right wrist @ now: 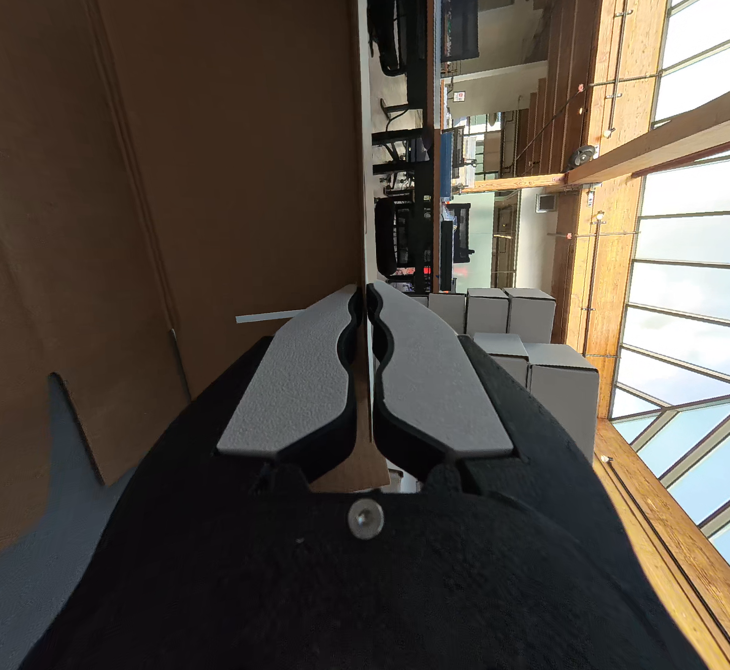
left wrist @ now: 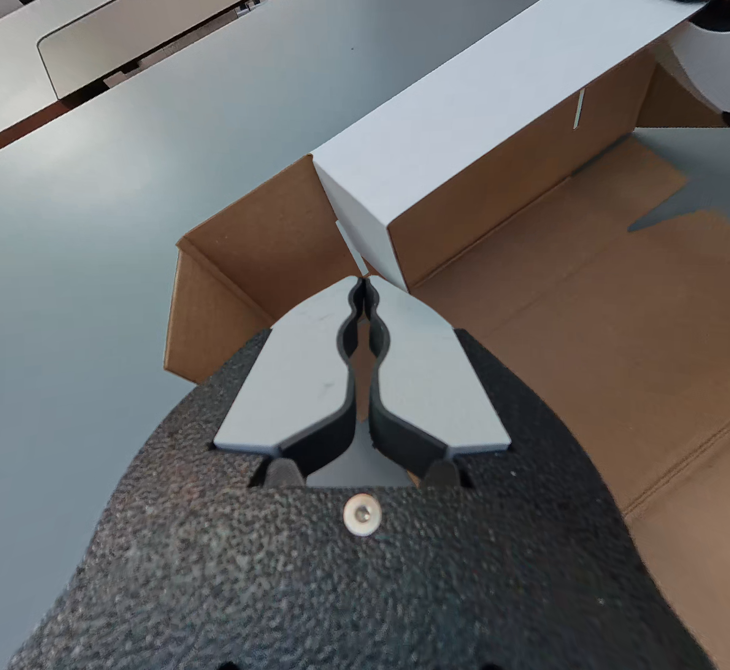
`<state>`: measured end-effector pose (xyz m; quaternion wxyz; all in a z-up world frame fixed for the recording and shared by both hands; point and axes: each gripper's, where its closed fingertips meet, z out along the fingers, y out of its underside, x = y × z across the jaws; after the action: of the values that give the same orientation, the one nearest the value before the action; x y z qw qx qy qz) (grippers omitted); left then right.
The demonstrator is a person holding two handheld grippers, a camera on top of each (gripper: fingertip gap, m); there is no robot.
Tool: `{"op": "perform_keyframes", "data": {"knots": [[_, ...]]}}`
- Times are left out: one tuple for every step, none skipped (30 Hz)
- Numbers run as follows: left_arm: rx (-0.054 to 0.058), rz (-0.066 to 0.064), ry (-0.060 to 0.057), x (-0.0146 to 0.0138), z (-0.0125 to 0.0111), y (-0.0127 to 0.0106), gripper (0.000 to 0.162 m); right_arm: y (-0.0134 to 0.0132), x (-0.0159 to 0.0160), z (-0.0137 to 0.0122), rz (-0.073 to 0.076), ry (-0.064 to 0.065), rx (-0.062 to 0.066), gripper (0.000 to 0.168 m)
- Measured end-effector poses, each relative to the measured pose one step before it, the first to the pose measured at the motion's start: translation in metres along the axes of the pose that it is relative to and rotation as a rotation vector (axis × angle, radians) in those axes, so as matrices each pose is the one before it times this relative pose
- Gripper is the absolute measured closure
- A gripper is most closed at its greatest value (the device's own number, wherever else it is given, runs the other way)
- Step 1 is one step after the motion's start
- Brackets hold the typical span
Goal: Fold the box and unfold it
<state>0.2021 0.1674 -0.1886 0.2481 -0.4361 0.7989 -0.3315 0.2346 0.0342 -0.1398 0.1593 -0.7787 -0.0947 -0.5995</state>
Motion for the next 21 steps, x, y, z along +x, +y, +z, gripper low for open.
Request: {"op": "perform_keyframes", "data": {"knots": [[0.0032,0.0018,-0.0044,-0.00122,-0.0001,0.00021,0.162,-0.00023,0.00013,-0.00025,0.0043,-0.0096,0.0071,0.167],[0.0003,-0.0049,-0.0084,-0.00235,0.00019,0.00112,0.162,-0.00032,0.0001,-0.00073,0.0002,-0.0046,0.0068,0.167],[-0.0063,-0.0083,-0.0145,-0.00335,0.0011,0.00231,0.162,-0.00014,-0.00003,-0.00088,-0.0027,0.0025,0.0063,0.167],[-0.0157,-0.0035,-0.0176,-0.00327,0.00218,0.00372,0.162,-0.00006,-0.00012,-0.00043,-0.008,0.0099,0.0038,0.167],[-0.0141,0.0064,-0.0146,-0.00192,0.00269,0.00327,0.162,0.00012,-0.0001,0.00017,-0.0174,0.0171,-0.0002,0.167],[-0.0053,0.0134,-0.0071,0.00022,0.00266,0.00171,0.162,0.00039,-0.00003,0.00058,-0.0331,0.0237,-0.0037,0.167],[0.0021,0.0144,-0.0056,0.0012,0.00169,0.00013,0.162,0.00022,-0.00036,0.00047,-0.049,0.028,-0.0054,0.167],[0.0081,0.0148,-0.0049,0.00176,0.00073,-0.00119,0.162,-0.00014,-0.00057,-0.0004,-0.048,0.0263,-0.0051,0.166],[0.0054,0.0175,-0.0065,0.00136,-0.00019,-0.00106,0.162,-0.00145,0.00006,-0.00166,-0.0291,0.0246,0.0051,0.166],[-0.0044,0.0248,-0.0114,0.00028,-0.00031,0.00064,0.162,-0.00102,0.00028,-0.00216,-0.0048,0.0182,0.0091,0.166],[0.0004,0.0267,-0.0076,0.00038,-0.0007,0.00039,0.162,-0.00073,0.00029,-0.00209,0.0168,0.011,0.0154,0.167],[0.0047,0.02,-0.0099,-0.00034,-0.00139,-0.00058,0.162,-0.00097,0.00063,-0.0023,0.0269,0.0045,0.0234,0.167],[0.0033,0.0189,-0.0045,0.00034,-0.00133,-0.00071,0.162,-0.00108,0.0003,-0.00236,0.0282,-0.0071,0.0233,0.167],[0.0085,0.0175,0.0071,0.00207,-0.00134,-0.00213,0.162,-0.00108,0.00046,-0.00209,0.0244,-0.0153,0.0206,0.166],[0.0188,0.0092,0.0213,0.00424,-0.0015,-0.00374,0.162,-0.00101,0.00059,-0.00171,0.0247,-0.023,0.0138,0.166],[0.0288,-0.0081,0.0388,0.00687,-0.00141,-0.00567,0.162,-0.00041,0.00076,-0.0012,0.0262,-0.0284,0.0072,0.167],[0.0364,-0.0298,0.0431,0.00669,-0.00124,-0.00705,0.162,-0.00038,0.00075,-0.00061,0.0329,-0.0295,0.0048,0.166],[0.0352,-0.0363,0.0321,0.00443,-0.00086,-0.00681,0.162,-0.00016,0.00104,-0.00026,0.0313,-0.0259,0.0,0.166],[0.0259,-0.0352,0.0226,0.0031,-0.00017,-0.00525,0.162,0.0001,0.00055,-0.0001,0.0161,-0.0161,-0.0071,0.166],[0.018,-0.0393,0.0096,0.00208,0.00033,-0.00422,0.162,-0.00026,0.00035,-0.00017,-0.0117,0.0009,-0.0117,0.166],[0.0243,-0.0307,0.0033,0.00232,0.00042,-0.005,0.162,-0.00123,-0.00076,0.00004,-0.0363,0.0153,-0.0087,0.166]]}}
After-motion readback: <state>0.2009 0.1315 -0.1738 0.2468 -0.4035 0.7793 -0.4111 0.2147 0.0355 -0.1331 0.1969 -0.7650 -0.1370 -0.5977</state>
